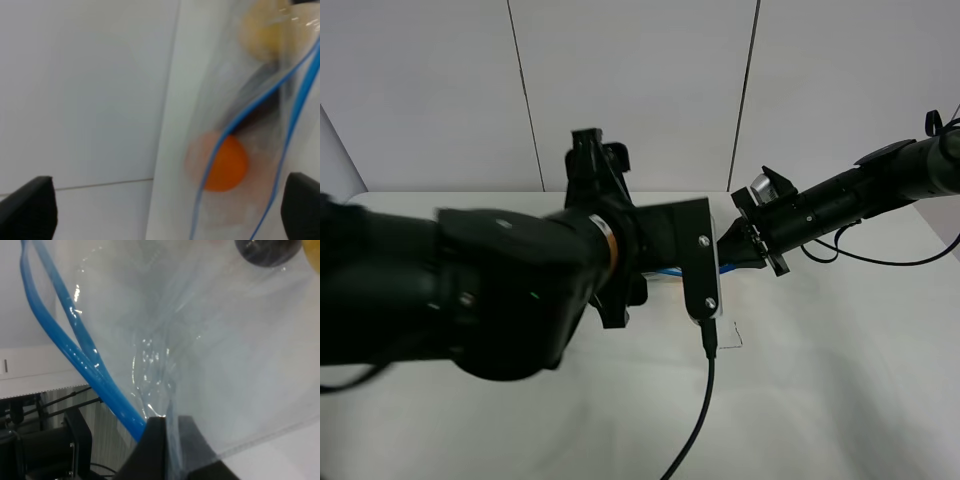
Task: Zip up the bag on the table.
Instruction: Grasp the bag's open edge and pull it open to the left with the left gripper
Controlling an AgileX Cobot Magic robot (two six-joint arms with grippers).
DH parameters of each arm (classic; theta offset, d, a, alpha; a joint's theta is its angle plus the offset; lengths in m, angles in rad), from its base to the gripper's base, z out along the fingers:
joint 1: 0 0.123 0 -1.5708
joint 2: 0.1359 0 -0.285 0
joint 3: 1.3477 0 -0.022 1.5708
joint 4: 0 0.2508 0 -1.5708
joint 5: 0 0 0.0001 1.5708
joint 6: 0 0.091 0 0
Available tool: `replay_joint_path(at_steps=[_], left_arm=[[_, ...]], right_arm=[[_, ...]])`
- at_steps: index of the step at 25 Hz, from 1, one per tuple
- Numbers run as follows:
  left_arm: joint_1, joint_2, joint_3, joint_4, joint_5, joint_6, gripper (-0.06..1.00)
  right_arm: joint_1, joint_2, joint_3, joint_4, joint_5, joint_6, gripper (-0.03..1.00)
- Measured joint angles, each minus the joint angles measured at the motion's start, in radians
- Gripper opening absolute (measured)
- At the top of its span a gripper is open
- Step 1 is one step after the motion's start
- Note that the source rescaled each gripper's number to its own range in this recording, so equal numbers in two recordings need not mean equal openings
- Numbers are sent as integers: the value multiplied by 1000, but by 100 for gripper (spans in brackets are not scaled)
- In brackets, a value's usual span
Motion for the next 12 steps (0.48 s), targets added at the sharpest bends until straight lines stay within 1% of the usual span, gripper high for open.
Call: replay_joint_path(at_steps=[4, 7, 9, 12], left_arm=[[-54, 130, 0, 153, -6, -140, 100], [-86, 210, 0, 273, -7, -207, 100], [-93, 246, 0, 311, -11, -260, 99], [-91, 266, -2, 317, -15, -343, 96]], right_arm=[[0, 0, 0, 0, 0, 0, 0], [0, 0, 0, 1, 0, 0, 0], [0, 0, 0, 1, 0, 0, 0], [0, 0, -1, 2, 0, 0, 0]])
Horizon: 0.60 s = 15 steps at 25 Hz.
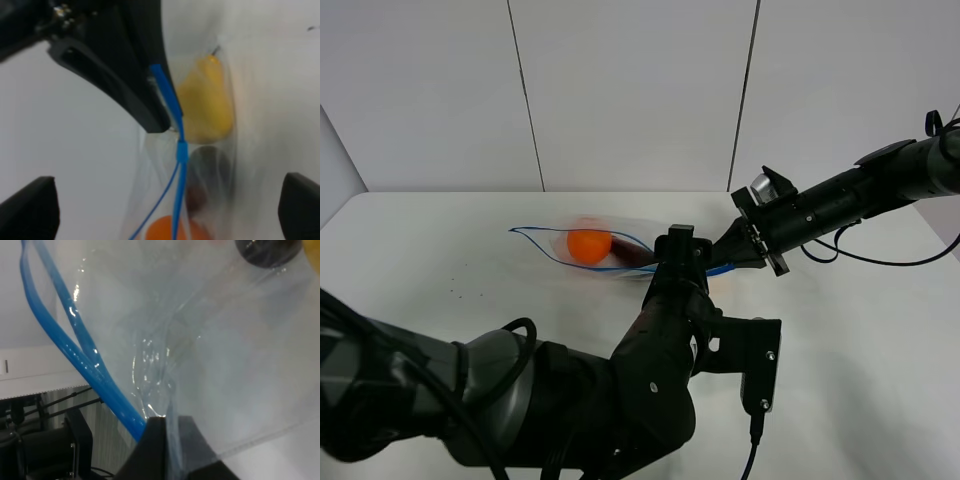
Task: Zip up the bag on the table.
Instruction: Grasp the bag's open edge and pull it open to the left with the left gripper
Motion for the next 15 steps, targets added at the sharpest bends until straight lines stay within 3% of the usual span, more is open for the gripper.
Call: replay_joint_path(at_steps=[10, 15], left_arm=[[27, 65, -87, 9, -26, -46, 92], [37, 108, -131, 9, -21, -47, 85]], right_arm=[[0, 0, 0, 6, 0, 1, 0], [0, 0, 0, 6, 0, 8, 0]])
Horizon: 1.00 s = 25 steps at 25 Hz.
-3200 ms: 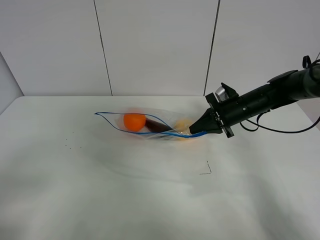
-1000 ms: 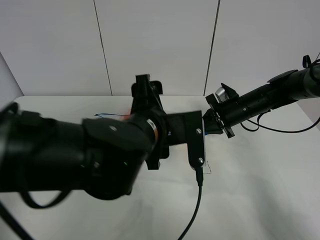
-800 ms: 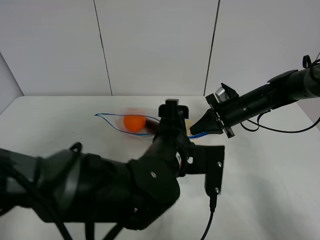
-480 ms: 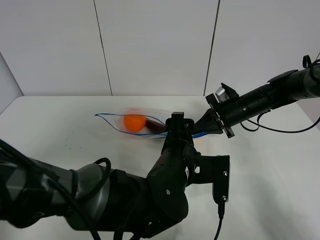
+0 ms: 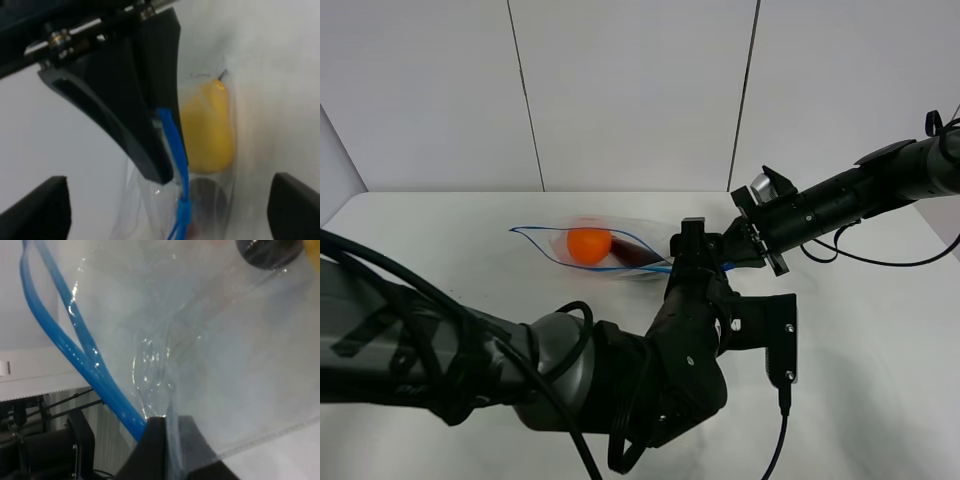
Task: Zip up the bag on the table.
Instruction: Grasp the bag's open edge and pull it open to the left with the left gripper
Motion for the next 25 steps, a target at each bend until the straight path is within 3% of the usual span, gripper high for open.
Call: replay_joint_path(at_steps=[6, 14, 25], left_arm=[[32, 22, 0, 3, 14, -1, 82], [46, 23, 0, 3, 40, -1, 56], [26, 23, 0, 3, 52, 1, 48]], right_arm=[[0, 0, 0, 0, 0, 4, 0], [0, 0, 0, 0, 0, 4, 0], [0, 0, 0, 0, 0, 5, 0]])
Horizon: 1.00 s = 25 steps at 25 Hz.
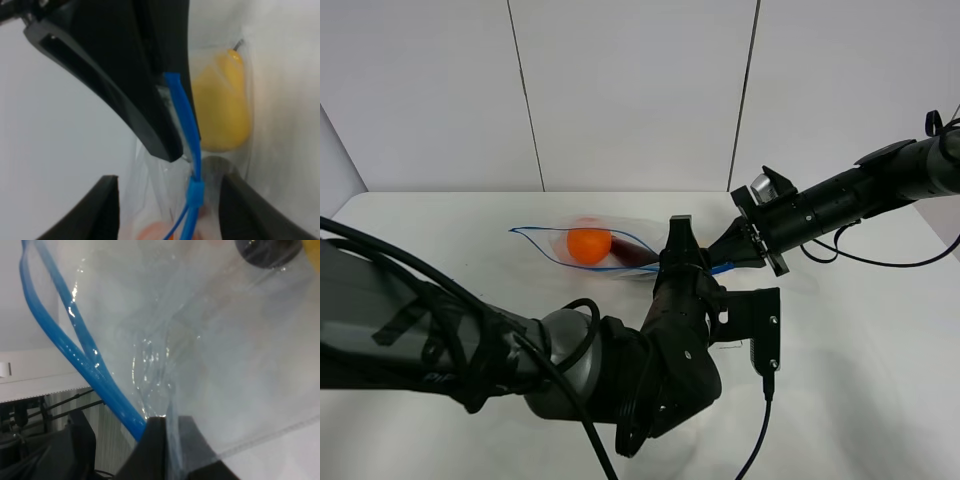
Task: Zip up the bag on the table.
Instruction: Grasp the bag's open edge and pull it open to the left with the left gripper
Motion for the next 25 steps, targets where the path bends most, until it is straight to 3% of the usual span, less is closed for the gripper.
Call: replay_joint_path(at_steps=[11, 21, 25], left_arm=[[2, 0, 0, 0, -73, 2, 33], [30, 0, 0, 0, -75, 2, 24], [31, 0, 0, 0, -76, 2, 16]], right_arm=[[0, 0, 0, 0, 0, 3, 0], [0, 0, 0, 0, 0, 3, 0], [0, 0, 0, 0, 0, 3, 0]])
